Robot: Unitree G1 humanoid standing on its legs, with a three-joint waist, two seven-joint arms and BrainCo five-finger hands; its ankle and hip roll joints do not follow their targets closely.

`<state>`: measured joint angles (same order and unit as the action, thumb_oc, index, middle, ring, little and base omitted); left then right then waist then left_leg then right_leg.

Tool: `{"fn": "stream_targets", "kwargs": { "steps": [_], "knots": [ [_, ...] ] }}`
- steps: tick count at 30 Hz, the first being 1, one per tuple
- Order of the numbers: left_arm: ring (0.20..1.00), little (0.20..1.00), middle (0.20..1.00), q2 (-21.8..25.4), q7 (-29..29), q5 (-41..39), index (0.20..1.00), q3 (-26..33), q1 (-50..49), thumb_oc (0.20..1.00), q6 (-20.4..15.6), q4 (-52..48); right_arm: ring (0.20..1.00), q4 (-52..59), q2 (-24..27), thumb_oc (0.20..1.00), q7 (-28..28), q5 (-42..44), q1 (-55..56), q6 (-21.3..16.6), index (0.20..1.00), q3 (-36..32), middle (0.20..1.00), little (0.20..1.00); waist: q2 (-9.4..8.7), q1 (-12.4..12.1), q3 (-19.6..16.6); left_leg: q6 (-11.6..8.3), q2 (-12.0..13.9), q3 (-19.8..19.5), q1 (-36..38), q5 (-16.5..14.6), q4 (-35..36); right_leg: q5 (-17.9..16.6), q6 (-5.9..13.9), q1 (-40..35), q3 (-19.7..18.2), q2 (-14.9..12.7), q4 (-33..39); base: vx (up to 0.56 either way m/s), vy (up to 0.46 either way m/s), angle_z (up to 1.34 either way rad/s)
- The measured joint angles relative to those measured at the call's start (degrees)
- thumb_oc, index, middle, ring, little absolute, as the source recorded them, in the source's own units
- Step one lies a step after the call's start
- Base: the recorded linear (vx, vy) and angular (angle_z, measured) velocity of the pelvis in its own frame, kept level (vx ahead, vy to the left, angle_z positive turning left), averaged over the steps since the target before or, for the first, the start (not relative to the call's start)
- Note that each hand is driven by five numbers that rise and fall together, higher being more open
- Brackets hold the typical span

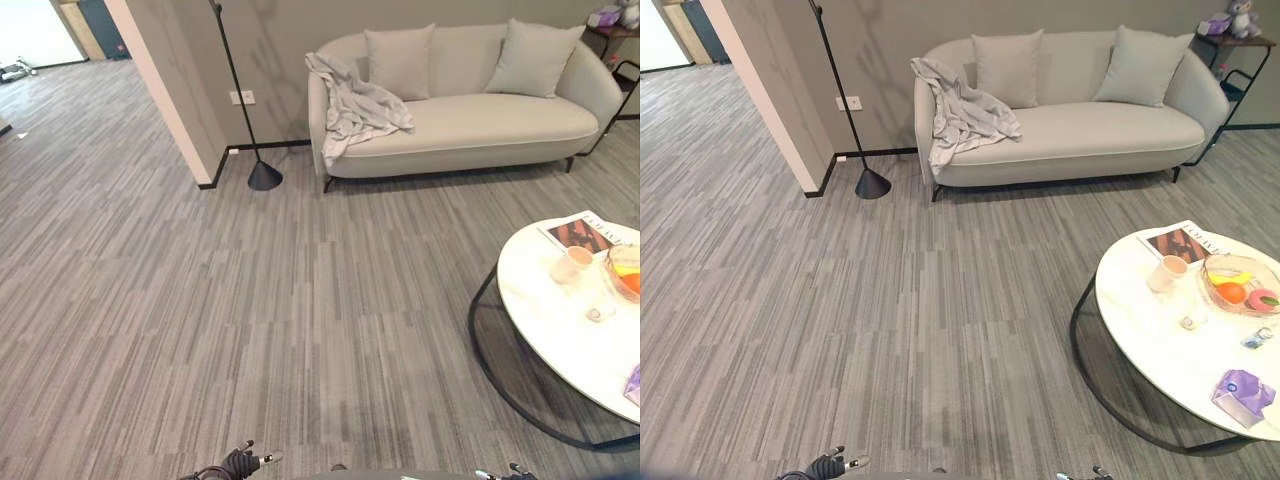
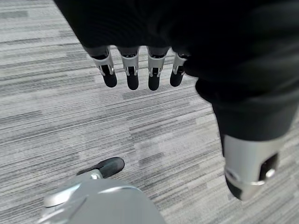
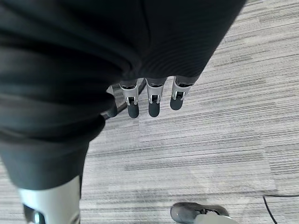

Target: Hang the clothes on the sofa on the clothes rack.

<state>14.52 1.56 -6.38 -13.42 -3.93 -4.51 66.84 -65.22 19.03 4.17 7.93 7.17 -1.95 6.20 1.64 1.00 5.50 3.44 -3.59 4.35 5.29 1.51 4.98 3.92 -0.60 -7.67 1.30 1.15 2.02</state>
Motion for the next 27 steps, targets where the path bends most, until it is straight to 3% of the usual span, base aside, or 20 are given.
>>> {"fn": "stream_targets", "kwargs": {
  "steps": [6, 27],
  "knots": [
    [1.000, 1.000, 1.000, 0.1, -0.3, 0.0, 1.000, 0.1, 0.0, 1.000, -0.1, -1.2, 1.000, 0.0, -0.3, 1.000, 0.1, 0.0, -1.3, -0.2, 1.000, -0.1, 1.000, 1.000, -1.61, 0.0, 1.2, -0.08, 0.1, -0.7, 0.7, -0.1, 0.1, -1.3, -0.20, -2.3, 0.4, 0.2, 3.1, 0.01, 0.001, 0.02],
    [1.000, 1.000, 1.000, 0.4, 0.4, -5.4, 1.000, 2.2, -1.0, 1.000, 0.2, -1.8, 1.000, 7.2, -0.6, 1.000, 0.7, 1.0, 3.3, -0.5, 1.000, -0.6, 1.000, 1.000, -1.19, 1.5, 0.7, -0.48, 0.7, -0.3, 0.8, 0.1, 0.0, -1.3, -0.20, -2.2, -0.6, 0.8, 3.1, 0.00, -0.058, -0.01]
  ]
}}
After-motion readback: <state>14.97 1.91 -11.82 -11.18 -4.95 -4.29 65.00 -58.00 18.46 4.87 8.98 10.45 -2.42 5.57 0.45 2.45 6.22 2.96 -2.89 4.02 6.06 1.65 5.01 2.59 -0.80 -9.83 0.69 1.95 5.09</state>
